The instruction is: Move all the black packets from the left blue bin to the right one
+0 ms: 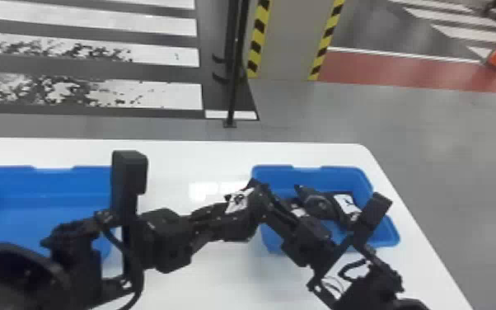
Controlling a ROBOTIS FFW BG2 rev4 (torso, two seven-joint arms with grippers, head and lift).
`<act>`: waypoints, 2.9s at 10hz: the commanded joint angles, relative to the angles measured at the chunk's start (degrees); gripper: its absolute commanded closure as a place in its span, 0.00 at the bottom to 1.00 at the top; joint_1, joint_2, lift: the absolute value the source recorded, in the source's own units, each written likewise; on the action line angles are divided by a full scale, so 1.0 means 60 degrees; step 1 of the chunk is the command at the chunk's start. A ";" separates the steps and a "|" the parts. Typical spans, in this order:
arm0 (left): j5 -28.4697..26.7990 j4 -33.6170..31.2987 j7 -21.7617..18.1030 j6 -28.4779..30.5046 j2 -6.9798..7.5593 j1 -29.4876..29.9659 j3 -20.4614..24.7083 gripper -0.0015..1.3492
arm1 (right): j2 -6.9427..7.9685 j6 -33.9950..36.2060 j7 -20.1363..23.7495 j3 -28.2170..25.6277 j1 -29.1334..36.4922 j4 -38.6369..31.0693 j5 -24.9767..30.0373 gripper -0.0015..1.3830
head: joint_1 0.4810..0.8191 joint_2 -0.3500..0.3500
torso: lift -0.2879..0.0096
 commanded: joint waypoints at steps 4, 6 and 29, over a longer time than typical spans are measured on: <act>0.0388 -0.0421 -0.0101 -0.0236 -0.0164 0.1211 0.1368 0.15 | -0.0038 -0.0118 -0.0009 -0.1357 -0.0899 0.1102 0.0627 0.92 | 0.63 0.21 | 0.50; 0.0350 -0.1194 -0.0247 -0.0260 -0.0238 0.2079 0.2016 0.16 | -0.0097 -0.0142 -0.0053 -0.2119 -0.1462 0.2016 0.1332 0.92 | 0.63 0.16 | 0.50; -0.1955 -0.2554 0.0514 -0.7713 -0.1844 0.7352 0.5539 0.16 | 0.1324 -0.4478 -0.1708 -0.2195 0.5241 -0.3351 0.4741 0.09 | 0.63 0.48 | 0.50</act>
